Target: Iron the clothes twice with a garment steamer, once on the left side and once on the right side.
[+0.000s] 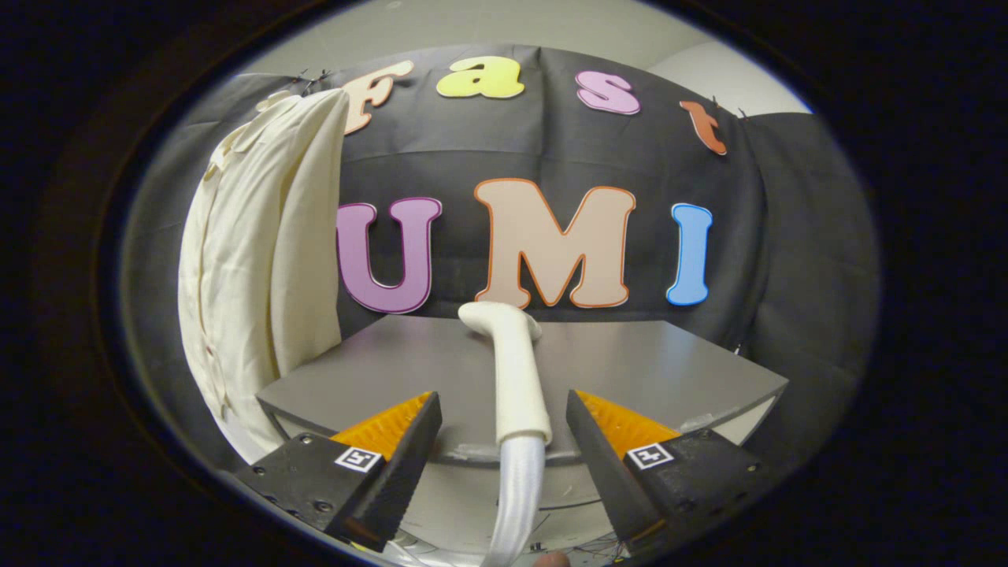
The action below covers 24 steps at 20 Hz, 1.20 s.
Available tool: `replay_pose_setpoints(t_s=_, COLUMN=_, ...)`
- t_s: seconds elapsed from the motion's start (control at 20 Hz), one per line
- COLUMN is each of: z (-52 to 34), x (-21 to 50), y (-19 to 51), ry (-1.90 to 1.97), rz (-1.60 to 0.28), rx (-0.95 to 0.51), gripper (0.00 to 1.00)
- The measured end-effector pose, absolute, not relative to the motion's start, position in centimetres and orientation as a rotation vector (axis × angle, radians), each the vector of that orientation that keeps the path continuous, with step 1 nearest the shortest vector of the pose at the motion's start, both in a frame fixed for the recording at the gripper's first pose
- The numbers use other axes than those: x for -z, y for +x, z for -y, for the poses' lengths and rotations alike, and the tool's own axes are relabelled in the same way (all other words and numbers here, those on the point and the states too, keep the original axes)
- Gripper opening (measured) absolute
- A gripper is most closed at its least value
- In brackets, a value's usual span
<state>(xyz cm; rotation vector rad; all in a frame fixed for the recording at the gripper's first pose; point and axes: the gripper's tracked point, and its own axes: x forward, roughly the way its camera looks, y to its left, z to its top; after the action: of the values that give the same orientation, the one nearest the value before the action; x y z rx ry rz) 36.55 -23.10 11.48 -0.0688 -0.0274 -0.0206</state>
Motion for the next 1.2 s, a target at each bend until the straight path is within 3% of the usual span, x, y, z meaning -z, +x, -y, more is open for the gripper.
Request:
replay_pose_setpoints(t_s=0.05, z=23.1, x=-11.5, y=37.4, ry=-0.075, rz=0.016, rx=0.022, gripper=0.97)
replay_pose_setpoints(t_s=0.25, z=23.5, x=-12.0, y=40.7, ry=-0.083, rz=-0.031, rx=0.02, gripper=0.71)
replay_pose_setpoints(t_s=0.35, z=23.5, x=-11.3, y=42.3, ry=-0.088, rz=-0.096, rx=0.008, gripper=0.67)
replay_pose_setpoints(t_s=0.6, z=23.9, x=-10.8, y=43.3, ry=-0.024, rz=-0.183, rx=-0.015, gripper=0.42)
replay_pose_setpoints(t_s=1.2, z=23.9, x=-10.6, y=43.1, ry=0.036, rz=-0.19, rx=-0.037, gripper=0.4)
